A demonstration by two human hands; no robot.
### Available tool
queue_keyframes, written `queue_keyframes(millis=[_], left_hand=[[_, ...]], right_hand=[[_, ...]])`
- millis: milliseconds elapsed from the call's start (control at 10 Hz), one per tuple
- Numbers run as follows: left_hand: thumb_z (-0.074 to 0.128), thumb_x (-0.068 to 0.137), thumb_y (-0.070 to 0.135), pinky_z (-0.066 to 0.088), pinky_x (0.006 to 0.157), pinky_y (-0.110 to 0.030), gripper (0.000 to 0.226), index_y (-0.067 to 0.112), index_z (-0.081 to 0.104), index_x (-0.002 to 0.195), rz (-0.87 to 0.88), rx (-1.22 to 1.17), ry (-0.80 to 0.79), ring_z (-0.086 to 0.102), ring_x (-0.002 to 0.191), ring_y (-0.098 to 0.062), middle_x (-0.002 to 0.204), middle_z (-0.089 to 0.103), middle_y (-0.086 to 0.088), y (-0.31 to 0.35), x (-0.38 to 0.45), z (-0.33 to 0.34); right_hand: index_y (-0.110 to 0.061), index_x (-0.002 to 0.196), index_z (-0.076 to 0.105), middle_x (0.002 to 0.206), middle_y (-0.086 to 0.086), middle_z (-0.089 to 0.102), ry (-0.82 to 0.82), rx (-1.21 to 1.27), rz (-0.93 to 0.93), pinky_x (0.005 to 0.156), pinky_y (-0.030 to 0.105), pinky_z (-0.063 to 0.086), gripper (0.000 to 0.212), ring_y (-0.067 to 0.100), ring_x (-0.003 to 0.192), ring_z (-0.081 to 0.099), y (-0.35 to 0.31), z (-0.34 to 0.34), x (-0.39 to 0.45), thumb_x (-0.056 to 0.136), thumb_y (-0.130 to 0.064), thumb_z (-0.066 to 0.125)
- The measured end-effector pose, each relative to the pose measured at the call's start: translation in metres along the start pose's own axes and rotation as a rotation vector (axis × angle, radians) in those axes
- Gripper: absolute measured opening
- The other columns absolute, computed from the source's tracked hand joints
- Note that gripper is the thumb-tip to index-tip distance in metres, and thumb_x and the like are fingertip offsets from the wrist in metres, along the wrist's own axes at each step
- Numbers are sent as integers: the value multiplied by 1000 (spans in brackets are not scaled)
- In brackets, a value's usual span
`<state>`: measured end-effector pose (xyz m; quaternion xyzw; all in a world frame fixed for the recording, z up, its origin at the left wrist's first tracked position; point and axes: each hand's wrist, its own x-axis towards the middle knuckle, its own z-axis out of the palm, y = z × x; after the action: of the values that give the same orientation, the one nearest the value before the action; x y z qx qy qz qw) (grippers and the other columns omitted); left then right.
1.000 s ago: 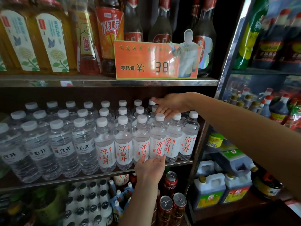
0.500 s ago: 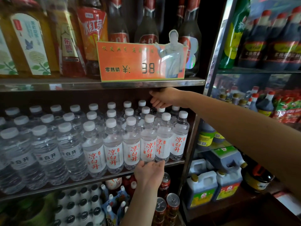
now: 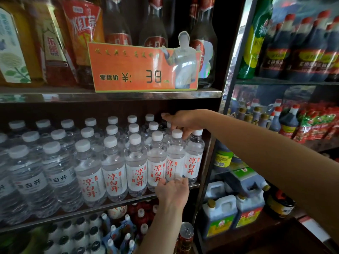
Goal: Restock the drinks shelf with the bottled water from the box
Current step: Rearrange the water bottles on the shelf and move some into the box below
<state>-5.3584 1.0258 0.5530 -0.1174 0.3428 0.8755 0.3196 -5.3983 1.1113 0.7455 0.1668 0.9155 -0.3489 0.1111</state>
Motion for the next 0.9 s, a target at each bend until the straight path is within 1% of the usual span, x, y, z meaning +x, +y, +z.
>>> queue_keyframes(millis=[100, 200, 300, 400, 500, 600, 700, 800, 900], left_hand=[[21, 100, 34, 9, 121, -39, 58, -6, 36, 138, -150, -308, 7, 24, 144, -25, 149, 37, -17, -2, -2, 5], [20, 99, 36, 7, 121, -39, 61, -5, 27, 144, -180, -300, 32, 19, 145, -27, 152, 30, -18, -2, -7, 13], [24, 99, 39, 2, 120, -30, 64, -8, 30, 142, -176, -158, 18, 20, 145, -30, 148, 34, -23, -5, -7, 13], [28, 100, 39, -1, 117, -22, 61, -8, 35, 140, -54, 62, 117, 23, 144, -30, 144, 39, -23, -10, 1, 14], [21, 99, 38, 9, 121, -40, 62, -5, 29, 143, -194, -260, 23, 21, 144, -26, 148, 34, -21, -9, 8, 11], [21, 99, 37, 10, 120, -43, 62, -6, 30, 142, -160, -329, -76, 24, 143, -31, 144, 38, -24, -9, 16, -4], [45, 91, 49, -13, 112, -12, 66, -13, 52, 113, 115, 447, 48, 29, 140, -37, 124, 43, -39, -6, 2, -16], [44, 92, 52, -11, 61, 12, 64, -5, 45, 63, 205, 1038, 138, 43, 128, -40, 87, 54, -33, -10, 10, -29], [38, 98, 43, -12, 110, -9, 56, -8, 53, 116, 70, 533, 170, 29, 140, -35, 133, 44, -35, 2, 2, -17]], right_hand=[[3, 137, 45, 150, 14, 36, -18, -34, -15, 97, 44, 50, 70, 38, 130, 44, 0, -1, 3, 100, -54, 28], [10, 115, 61, 146, 14, 42, -39, -55, -32, 90, 41, 55, 80, 32, 126, 47, 1, -2, 8, 97, -60, 26], [6, 98, 68, 133, 15, 52, -34, -75, -50, 75, 31, 56, 82, 24, 102, 54, 1, -2, 11, 97, -61, 21], [6, 95, 71, 110, 13, 62, -45, -55, -43, 78, 31, 54, 87, 20, 82, 57, 3, -4, 16, 97, -63, 18], [4, 94, 73, 102, 14, 68, -59, -42, -25, 86, 34, 53, 91, 22, 82, 59, 6, -6, 18, 95, -66, 14], [5, 104, 70, 104, 16, 70, -90, 9, -8, 91, 38, 51, 93, 26, 90, 62, 8, -8, 19, 93, -68, 13], [2, 118, 64, 117, 14, 64, -63, 38, -32, 99, 38, 47, 89, 28, 109, 58, 13, -9, 15, 94, -68, 16], [1, 127, 57, 128, 13, 56, -30, 47, -54, 102, 36, 43, 83, 28, 121, 51, 17, -10, 7, 95, -65, 19], [0, 128, 54, 135, 15, 52, -2, 37, -42, 106, 37, 41, 80, 30, 125, 49, 20, -12, 0, 94, -65, 23]])
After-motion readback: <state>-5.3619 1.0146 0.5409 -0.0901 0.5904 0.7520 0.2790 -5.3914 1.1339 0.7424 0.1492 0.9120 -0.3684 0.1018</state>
